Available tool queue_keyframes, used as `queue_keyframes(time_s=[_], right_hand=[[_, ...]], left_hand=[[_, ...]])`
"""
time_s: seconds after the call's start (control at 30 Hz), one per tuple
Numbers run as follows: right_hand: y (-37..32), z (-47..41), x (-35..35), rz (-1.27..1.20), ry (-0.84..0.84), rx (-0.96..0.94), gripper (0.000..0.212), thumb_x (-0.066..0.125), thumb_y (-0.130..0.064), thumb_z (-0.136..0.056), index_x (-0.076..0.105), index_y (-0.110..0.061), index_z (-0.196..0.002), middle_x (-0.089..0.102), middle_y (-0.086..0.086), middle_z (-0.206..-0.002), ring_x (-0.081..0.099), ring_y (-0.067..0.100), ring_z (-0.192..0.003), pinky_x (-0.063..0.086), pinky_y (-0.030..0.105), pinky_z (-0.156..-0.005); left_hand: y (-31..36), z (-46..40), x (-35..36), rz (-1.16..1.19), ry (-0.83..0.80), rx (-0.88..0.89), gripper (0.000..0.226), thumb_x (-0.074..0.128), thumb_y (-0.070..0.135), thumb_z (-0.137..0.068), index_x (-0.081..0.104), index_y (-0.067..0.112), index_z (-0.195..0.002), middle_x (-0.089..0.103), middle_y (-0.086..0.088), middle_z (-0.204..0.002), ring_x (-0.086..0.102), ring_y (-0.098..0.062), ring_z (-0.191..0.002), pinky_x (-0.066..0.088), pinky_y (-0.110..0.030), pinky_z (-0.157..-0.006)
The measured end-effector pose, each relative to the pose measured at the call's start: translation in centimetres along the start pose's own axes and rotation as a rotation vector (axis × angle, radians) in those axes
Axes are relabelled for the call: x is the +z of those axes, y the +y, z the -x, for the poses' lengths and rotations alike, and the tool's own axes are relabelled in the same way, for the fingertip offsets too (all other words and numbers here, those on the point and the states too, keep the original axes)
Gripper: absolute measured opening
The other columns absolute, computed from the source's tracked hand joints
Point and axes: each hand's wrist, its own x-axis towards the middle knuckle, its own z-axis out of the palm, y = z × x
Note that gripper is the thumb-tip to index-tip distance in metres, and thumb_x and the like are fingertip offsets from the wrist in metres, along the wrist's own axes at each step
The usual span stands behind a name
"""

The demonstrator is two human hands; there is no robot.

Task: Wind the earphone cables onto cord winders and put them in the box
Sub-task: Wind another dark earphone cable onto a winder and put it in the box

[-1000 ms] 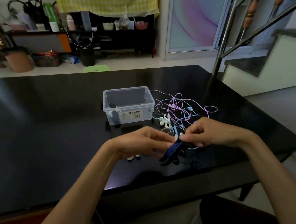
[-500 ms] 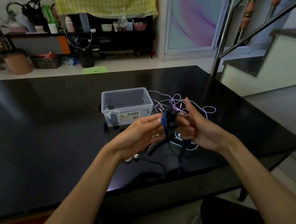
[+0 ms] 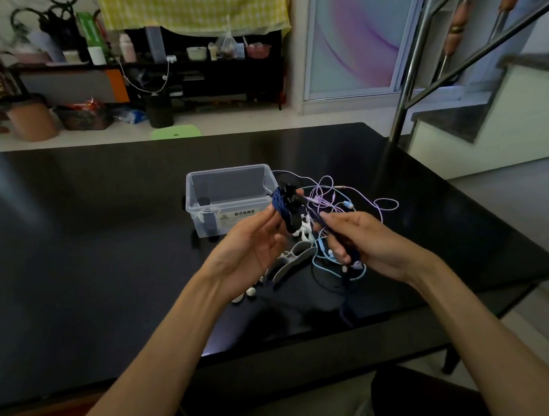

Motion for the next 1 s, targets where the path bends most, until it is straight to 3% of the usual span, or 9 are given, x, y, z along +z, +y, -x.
queue_keyframes(time_s=[0.13,0.3,0.4,0.47,0.53,0.63,0.77,0.87,1.0], right_hand=[[0.2,-0.1,0.5,0.108,0.01,-0.021,0.023,0.05,-0.026,-0.095,0.057,-0.006,-0.103,0.061,0.001,-0.068,0.036,0.005,-0.04,0.033,0.013,-0.041],[0.6,-0.4,0.0,0.088,0.136,-0.048,0.013,0.066,-0.001,-0.083,0.064,-0.007,-0.094,0.069,0.005,-0.08,0.064,0.008,-0.055,0.046,0.014,-0.047],[0.6,-0.3,-1.1,0.195,0.102,0.013,0.023,0.068,-0.001,-0.081,0.065,-0.014,-0.1,0.07,0.001,-0.089,0.068,0.008,-0.069,0.052,0.015,-0.057],[1.3,-0.5,-2.0,0.433,0.089,0.048,0.038,0.071,0.001,-0.078,0.062,-0.022,-0.107,0.066,-0.007,-0.095,0.068,0.008,-0.08,0.054,0.017,-0.066],[2.3,-0.8,-2.8,0.666,0.196,0.031,0.043,0.072,0.0,-0.077,0.062,-0.022,-0.112,0.065,-0.007,-0.096,0.067,0.011,-0.087,0.056,0.024,-0.076],[3.4,-1.1,-4.1,0.664,0.439,-0.04,0.032,0.072,-0.004,-0.079,0.068,-0.011,-0.111,0.072,0.006,-0.095,0.069,0.013,-0.08,0.056,0.03,-0.081],[3.6,-1.2,-5.4,0.628,0.625,-0.083,0.032,0.078,-0.004,-0.072,0.072,-0.013,-0.102,0.071,0.004,-0.09,0.067,0.012,-0.076,0.057,0.03,-0.075],[3.2,-1.0,-5.7,0.639,0.566,-0.018,0.041,0.078,0.001,-0.071,0.068,-0.012,-0.109,0.07,0.008,-0.1,0.065,0.011,-0.08,0.05,0.017,-0.071],[1.1,-0.5,-4.9,0.761,0.239,0.207,0.077,0.081,-0.003,-0.067,0.048,-0.022,-0.134,0.054,0.005,-0.131,0.051,0.021,-0.122,0.043,0.03,-0.093]], left_hand=[[-0.2,-0.3,-0.1,0.099,0.099,0.029,0.031,0.049,0.021,-0.091,0.06,0.009,-0.117,0.062,0.003,-0.101,0.058,-0.003,-0.068,0.05,-0.009,-0.057],[-0.1,-0.4,-0.6,0.224,0.276,0.077,0.019,0.046,0.019,-0.097,0.063,0.01,-0.097,0.063,0.001,-0.09,0.053,-0.006,-0.071,0.05,-0.012,-0.053],[-0.1,-0.3,-0.6,0.208,0.312,0.086,0.018,0.047,0.018,-0.096,0.063,0.01,-0.096,0.065,0.0,-0.089,0.054,-0.007,-0.074,0.051,-0.012,-0.056],[0.5,-0.2,-0.6,0.226,0.314,0.122,0.02,0.047,0.018,-0.096,0.064,0.009,-0.093,0.067,0.0,-0.086,0.056,-0.007,-0.073,0.052,-0.013,-0.059],[1.6,-0.1,-1.0,0.281,0.337,0.188,0.02,0.046,0.018,-0.097,0.063,0.009,-0.092,0.067,0.0,-0.081,0.057,-0.007,-0.069,0.054,-0.016,-0.062],[2.5,0.1,-2.0,0.203,0.38,0.242,0.019,0.045,0.019,-0.097,0.062,0.012,-0.095,0.068,0.003,-0.077,0.061,-0.006,-0.07,0.056,-0.028,-0.08],[2.4,0.0,-2.8,-0.02,0.43,0.248,0.019,0.042,0.023,-0.099,0.061,0.021,-0.103,0.069,0.006,-0.097,0.06,-0.007,-0.099,0.046,-0.035,-0.095],[2.6,0.0,-2.8,-0.108,0.415,0.236,0.02,0.041,0.022,-0.1,0.059,0.021,-0.108,0.064,0.002,-0.116,0.057,-0.011,-0.112,0.04,-0.034,-0.103],[2.2,-0.2,-2.4,-0.102,0.337,0.217,0.02,0.043,0.016,-0.098,0.06,0.014,-0.109,0.068,-0.003,-0.11,0.065,-0.012,-0.099,0.047,-0.029,-0.095]])
